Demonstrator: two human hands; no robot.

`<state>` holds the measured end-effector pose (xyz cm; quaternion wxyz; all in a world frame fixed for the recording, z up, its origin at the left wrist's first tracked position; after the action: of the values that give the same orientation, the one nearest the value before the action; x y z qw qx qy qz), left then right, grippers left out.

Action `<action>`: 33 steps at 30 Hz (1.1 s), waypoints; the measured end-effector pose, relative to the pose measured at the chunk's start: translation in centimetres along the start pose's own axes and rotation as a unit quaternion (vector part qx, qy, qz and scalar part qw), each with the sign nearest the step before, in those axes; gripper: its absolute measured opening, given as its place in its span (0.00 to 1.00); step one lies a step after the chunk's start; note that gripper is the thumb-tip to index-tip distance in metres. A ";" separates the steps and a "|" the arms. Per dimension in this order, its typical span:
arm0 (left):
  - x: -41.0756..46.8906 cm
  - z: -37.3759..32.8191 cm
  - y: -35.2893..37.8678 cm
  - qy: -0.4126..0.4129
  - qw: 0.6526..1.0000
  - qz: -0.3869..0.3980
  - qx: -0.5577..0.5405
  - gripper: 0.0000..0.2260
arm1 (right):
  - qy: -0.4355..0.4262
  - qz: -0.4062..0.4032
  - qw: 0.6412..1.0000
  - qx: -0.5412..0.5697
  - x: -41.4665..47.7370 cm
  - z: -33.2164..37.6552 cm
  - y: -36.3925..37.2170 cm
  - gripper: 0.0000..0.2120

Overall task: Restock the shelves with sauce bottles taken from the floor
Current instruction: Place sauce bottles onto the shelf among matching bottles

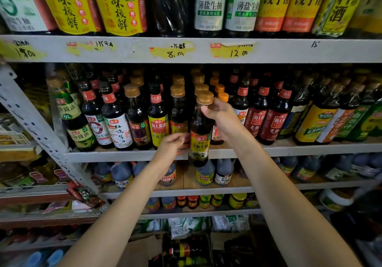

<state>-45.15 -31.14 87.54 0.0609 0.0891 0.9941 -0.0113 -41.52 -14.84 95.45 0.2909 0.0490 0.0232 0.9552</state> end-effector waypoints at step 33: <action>-0.1 2.4 -0.9 0.261 0.921 -0.058 0.285 0.22 | -0.112 0.036 0.978 -0.174 -1.6 1.6 3.7 0.12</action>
<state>-44.91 -32.14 85.22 -0.2295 0.0449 0.9329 -0.2738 -42.09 -18.79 97.15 0.2616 0.1052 -0.1777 0.9428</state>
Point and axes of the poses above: each hand's wrist, its own x-axis towards the middle knuckle, its own y-axis out of the palm, z = x × y, the point moved 2 cm from there along x, towards the middle knuckle, and after that the axes turned 15 degrees about -z, right-handed, at the moved point
